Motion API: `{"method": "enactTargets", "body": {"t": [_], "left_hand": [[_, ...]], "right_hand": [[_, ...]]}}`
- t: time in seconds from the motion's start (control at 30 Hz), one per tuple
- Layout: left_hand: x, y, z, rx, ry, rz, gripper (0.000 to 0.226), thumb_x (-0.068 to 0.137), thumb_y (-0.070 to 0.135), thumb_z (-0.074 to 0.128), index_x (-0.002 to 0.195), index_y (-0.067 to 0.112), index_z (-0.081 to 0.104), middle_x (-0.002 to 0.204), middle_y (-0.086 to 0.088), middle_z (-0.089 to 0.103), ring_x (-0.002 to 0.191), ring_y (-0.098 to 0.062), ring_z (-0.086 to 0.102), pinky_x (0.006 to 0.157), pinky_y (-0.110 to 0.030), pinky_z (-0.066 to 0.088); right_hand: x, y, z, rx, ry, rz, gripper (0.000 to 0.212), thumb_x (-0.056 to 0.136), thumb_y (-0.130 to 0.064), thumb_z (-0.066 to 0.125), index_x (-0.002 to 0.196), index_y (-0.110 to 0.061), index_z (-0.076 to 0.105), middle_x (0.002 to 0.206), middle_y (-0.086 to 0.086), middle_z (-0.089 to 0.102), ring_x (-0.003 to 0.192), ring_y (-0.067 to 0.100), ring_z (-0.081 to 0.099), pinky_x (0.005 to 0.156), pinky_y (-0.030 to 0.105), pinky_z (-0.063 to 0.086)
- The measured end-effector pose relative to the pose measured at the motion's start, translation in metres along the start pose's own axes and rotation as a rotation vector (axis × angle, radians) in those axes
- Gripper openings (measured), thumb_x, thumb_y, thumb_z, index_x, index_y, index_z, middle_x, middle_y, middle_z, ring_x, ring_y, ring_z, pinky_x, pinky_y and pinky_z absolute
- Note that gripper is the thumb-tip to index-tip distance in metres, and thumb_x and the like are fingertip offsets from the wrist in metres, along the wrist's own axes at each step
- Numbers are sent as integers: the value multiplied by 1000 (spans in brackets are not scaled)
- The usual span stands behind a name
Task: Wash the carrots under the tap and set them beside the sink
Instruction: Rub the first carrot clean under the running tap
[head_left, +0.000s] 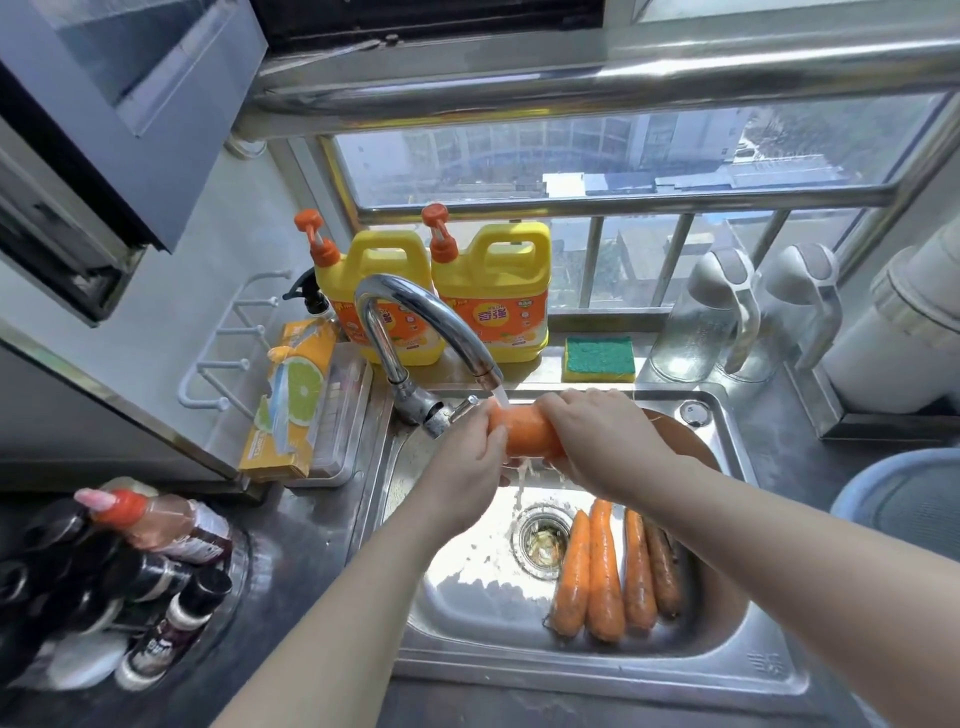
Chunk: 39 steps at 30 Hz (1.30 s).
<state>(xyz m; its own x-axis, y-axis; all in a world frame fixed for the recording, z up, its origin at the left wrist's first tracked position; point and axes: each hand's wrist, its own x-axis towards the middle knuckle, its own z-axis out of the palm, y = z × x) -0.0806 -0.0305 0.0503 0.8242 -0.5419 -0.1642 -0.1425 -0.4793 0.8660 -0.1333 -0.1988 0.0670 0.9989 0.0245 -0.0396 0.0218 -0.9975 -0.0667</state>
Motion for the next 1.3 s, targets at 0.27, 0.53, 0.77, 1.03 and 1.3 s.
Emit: {"method": "enactTargets", "body": {"t": [0.27, 0.53, 0.77, 1.03, 1.3], "left_hand": [[5, 8, 9, -133, 166, -73, 16, 107, 27, 38, 106, 31, 53, 93, -5, 67, 68, -21, 70, 73, -47, 60], [3, 10, 3, -143, 29, -30, 19, 108, 23, 41, 123, 21, 52, 107, -12, 64, 86, -26, 72, 75, -33, 60], [-1, 5, 7, -134, 128, -10, 23, 109, 26, 35, 127, 29, 48, 105, -6, 63, 75, -15, 67, 67, -20, 52], [4, 18, 10, -319, 161, -199, 26, 106, 40, 45, 123, 25, 55, 103, -3, 64, 70, -16, 68, 72, -32, 59], [-4, 4, -1, -490, -4, -143, 36, 101, 21, 59, 134, 32, 49, 121, -2, 61, 98, -21, 66, 99, -43, 55]], "right_hand": [[0, -5, -5, -86, 52, 12, 29, 96, -34, 57, 121, -20, 51, 113, 1, 64, 103, 26, 60, 82, 38, 40], [2, 5, -7, -14, -32, 41, 37, 93, -41, 60, 122, -21, 50, 115, 2, 64, 104, 28, 61, 88, 40, 44], [2, -3, -9, -38, 46, 34, 29, 95, -33, 58, 120, -21, 51, 111, 1, 63, 103, 26, 59, 88, 38, 41], [1, -4, -8, -75, 26, 52, 29, 94, -32, 60, 119, -21, 51, 111, 2, 63, 104, 26, 59, 87, 38, 40], [5, -4, -7, 8, 8, 39, 32, 94, -35, 62, 120, -21, 50, 112, 2, 64, 103, 26, 59, 88, 39, 43]]}}
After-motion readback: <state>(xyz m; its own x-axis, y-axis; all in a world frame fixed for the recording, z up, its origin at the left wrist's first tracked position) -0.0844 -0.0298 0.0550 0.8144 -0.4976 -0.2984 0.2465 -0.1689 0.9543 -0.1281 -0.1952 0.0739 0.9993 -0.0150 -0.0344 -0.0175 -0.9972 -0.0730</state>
